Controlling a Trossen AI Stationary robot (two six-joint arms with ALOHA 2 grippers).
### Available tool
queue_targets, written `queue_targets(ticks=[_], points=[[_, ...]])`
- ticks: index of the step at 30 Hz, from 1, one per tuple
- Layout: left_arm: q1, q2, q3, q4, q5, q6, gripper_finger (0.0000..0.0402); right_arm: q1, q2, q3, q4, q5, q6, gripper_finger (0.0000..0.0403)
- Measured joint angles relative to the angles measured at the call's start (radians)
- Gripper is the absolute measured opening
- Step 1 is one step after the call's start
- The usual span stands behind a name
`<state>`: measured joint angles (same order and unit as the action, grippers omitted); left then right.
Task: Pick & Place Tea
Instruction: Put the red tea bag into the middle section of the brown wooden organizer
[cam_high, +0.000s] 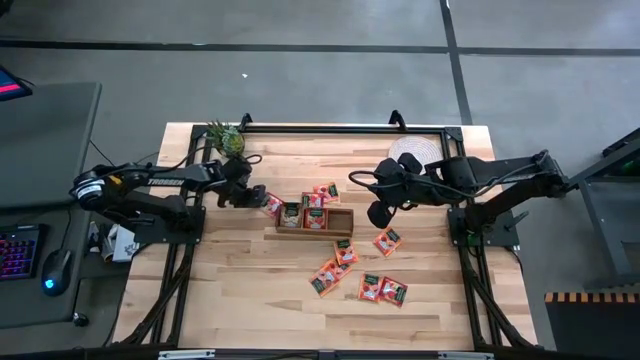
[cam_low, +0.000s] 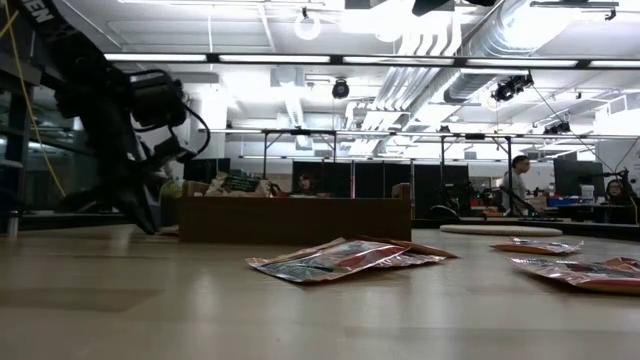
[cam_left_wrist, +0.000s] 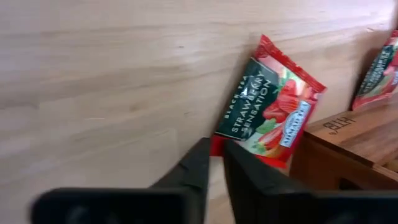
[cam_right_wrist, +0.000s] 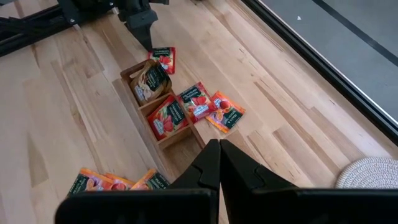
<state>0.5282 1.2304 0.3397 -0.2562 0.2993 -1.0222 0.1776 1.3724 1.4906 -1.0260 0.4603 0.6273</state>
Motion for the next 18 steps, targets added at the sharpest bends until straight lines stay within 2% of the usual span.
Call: queue_targets(ticks=[1, 3, 11, 18], points=[[0.000, 0.000, -0.005, 0.001, -0.003, 0.000, 0.0021, 0.000, 0.000, 0.000, 0.000, 0.000, 0.000, 0.0000], [0.000, -0.002, -0.016, 0.010, -0.006, 0.001, 0.0008, 0.000, 0.000, 0.000, 0.000, 0.000, 0.000, 0.0000], [0.000, -0.009, -0.023, 0.026, -0.011, 0.035, 0.0002, 0.000, 0.000, 0.000, 0.000, -0.004, 0.000, 0.0000], [-0.001, -0.056, 0.038, -0.028, -0.078, 0.075, 0.0000, 0.000, 0.000, 0.000, -0.001, -0.004, 0.000, 0.0000]])
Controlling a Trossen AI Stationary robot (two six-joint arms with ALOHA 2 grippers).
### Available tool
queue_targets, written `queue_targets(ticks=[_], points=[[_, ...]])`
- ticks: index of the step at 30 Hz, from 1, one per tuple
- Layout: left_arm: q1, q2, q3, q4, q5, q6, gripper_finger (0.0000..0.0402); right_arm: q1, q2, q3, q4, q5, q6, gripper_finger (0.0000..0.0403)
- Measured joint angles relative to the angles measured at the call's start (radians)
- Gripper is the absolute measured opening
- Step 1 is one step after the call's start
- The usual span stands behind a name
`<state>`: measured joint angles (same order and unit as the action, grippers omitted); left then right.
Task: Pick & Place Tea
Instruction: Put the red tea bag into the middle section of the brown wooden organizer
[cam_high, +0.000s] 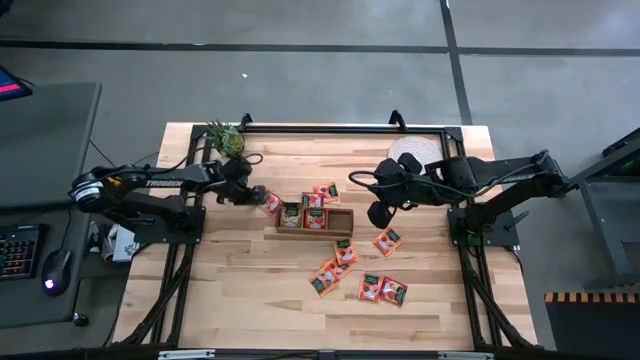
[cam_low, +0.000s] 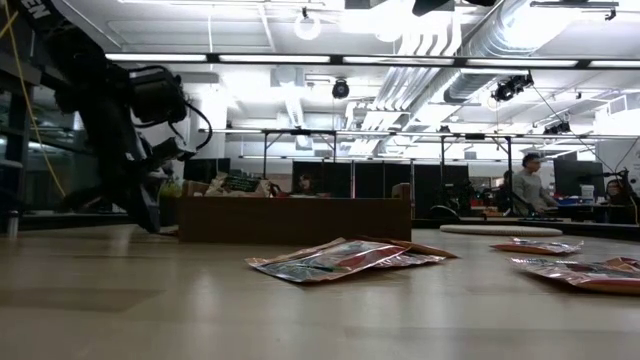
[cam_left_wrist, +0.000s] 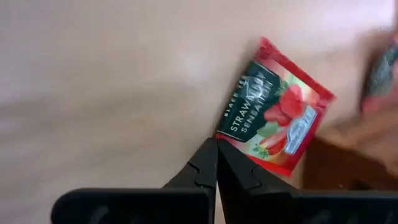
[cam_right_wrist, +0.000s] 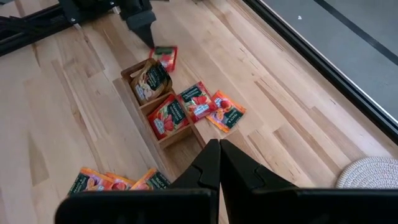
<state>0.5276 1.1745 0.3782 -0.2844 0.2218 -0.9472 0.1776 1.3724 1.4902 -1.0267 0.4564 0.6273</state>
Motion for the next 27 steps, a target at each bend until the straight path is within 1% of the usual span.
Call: queue_targets(ticks=[1, 3, 14, 24, 27], points=[[0.001, -0.008, 0.013, -0.016, -0.023, 0.003, 0.0000, 0.000, 0.000, 0.000, 0.000, 0.000, 0.000, 0.0000], [0.002, -0.023, 0.040, -0.028, -0.035, 0.015, 0.0000, 0.000, 0.000, 0.000, 0.000, 0.000, 0.000, 0.0000], [0.001, -0.047, 0.181, -0.186, -0.021, 0.119, 0.0000, 0.000, 0.000, 0.000, -0.001, 0.000, -0.008, 0.0000], [0.001, -0.048, 0.380, -0.311, -0.046, 0.299, 0.0000, 0.000, 0.000, 0.000, -0.008, 0.000, -0.008, 0.0000], [0.002, -0.048, 0.430, -0.338, -0.038, 0.352, 0.0000, 0.000, 0.000, 0.000, -0.008, 0.000, -0.008, 0.0000]])
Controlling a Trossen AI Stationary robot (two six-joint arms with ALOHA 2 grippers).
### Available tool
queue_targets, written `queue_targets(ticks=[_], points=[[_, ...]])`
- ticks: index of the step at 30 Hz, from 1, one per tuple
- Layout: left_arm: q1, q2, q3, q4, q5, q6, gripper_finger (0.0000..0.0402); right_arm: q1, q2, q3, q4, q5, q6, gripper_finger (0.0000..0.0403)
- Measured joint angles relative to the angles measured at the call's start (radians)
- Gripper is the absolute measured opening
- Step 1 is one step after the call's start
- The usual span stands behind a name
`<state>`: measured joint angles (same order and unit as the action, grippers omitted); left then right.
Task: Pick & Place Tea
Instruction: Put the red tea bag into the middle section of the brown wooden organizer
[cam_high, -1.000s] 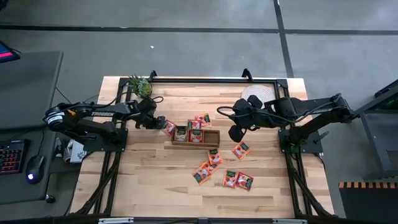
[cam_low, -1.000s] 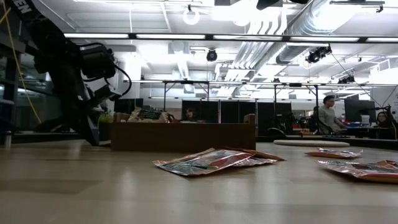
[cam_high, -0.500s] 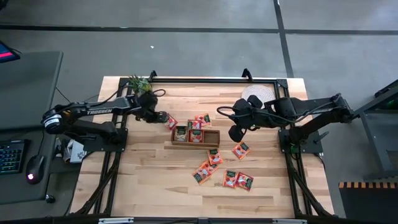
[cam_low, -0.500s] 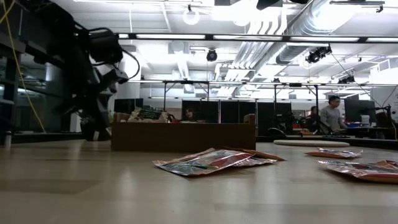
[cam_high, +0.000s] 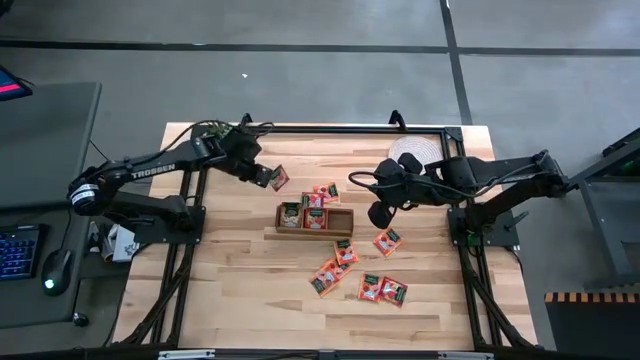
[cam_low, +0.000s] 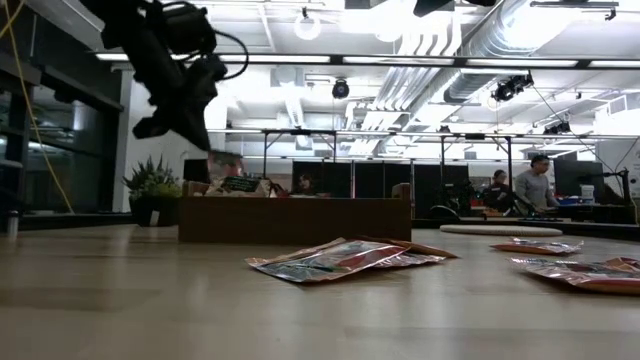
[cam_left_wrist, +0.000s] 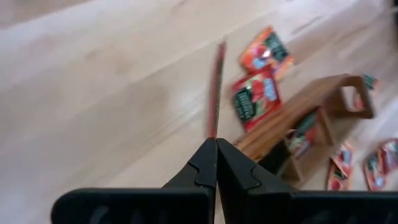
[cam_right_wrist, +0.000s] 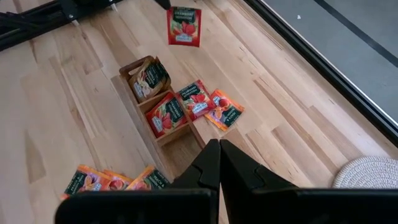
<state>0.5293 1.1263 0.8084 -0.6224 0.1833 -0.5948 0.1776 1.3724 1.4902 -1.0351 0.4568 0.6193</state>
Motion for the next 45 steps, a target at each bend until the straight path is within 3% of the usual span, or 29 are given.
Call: queue_targets(ticks=[12, 18, 31, 45], points=[[-0.003, 0.000, 0.090, -0.013, 0.138, 0.155, 0.0000, 0.000, 0.000, 0.000, -0.027, 0.007, 0.000, 0.0000], [-0.086, 0.000, 0.096, 0.056, 0.162, 0.209, 0.0000, 0.000, 0.000, 0.000, -0.030, 0.012, 0.000, 0.0000], [-0.300, 0.089, 0.097, 0.173, 0.146, 0.228, 0.0000, -0.001, 0.000, 0.000, -0.029, 0.015, 0.000, 0.0000], [-0.368, 0.188, 0.096, 0.333, 0.144, 0.271, 0.0000, -0.001, 0.000, 0.000, -0.029, 0.011, 0.007, 0.0000]])
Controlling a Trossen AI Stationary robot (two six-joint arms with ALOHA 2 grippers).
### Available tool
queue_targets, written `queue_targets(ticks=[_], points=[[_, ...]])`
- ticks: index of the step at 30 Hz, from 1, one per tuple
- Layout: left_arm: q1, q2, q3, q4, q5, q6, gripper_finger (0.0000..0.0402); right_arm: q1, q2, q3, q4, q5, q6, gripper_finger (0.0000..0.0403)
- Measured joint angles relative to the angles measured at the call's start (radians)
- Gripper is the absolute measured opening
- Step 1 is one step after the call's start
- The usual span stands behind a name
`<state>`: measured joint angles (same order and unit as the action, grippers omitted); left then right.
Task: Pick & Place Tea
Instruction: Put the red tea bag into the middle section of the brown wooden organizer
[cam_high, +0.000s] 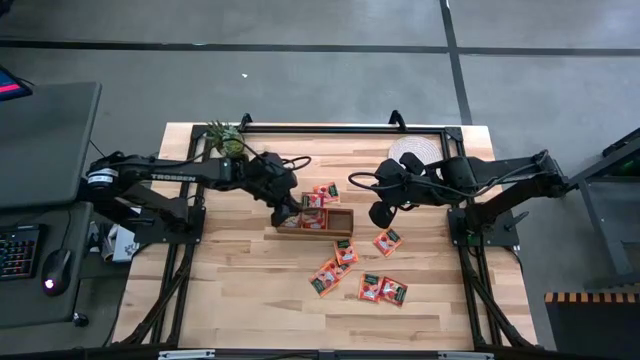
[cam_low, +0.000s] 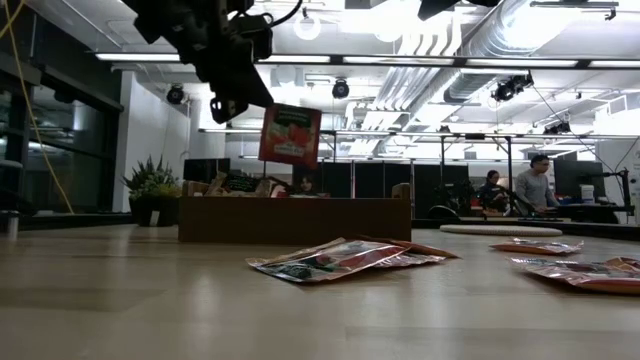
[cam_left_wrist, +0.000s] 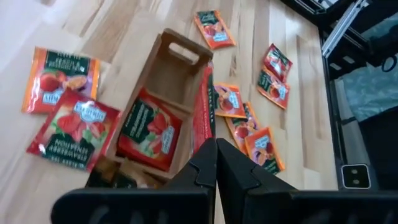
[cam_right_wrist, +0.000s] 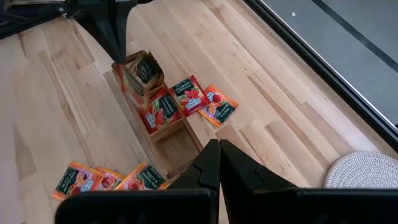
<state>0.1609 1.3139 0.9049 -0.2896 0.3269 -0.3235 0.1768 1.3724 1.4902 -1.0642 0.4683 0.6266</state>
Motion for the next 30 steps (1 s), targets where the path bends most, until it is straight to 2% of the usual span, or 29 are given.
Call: queue_targets(ticks=[13, 19, 24, 30], points=[[0.002, 0.003, 0.000, 0.010, 0.023, 0.144, 0.0000, 0.000, 0.000, 0.000, 0.000, 0.000, -0.004, 0.0000], [0.002, 0.057, -0.001, 0.064, 0.019, 0.215, 0.0000, 0.000, 0.000, 0.000, 0.000, 0.000, -0.006, 0.0000], [0.002, 0.108, 0.000, 0.091, -0.043, 0.221, 0.0000, 0.000, 0.000, 0.000, 0.001, 0.005, -0.005, 0.0000], [0.002, 0.144, 0.000, 0.122, -0.052, 0.221, 0.0000, 0.000, 0.000, 0.000, 0.001, 0.006, 0.001, 0.0000]])
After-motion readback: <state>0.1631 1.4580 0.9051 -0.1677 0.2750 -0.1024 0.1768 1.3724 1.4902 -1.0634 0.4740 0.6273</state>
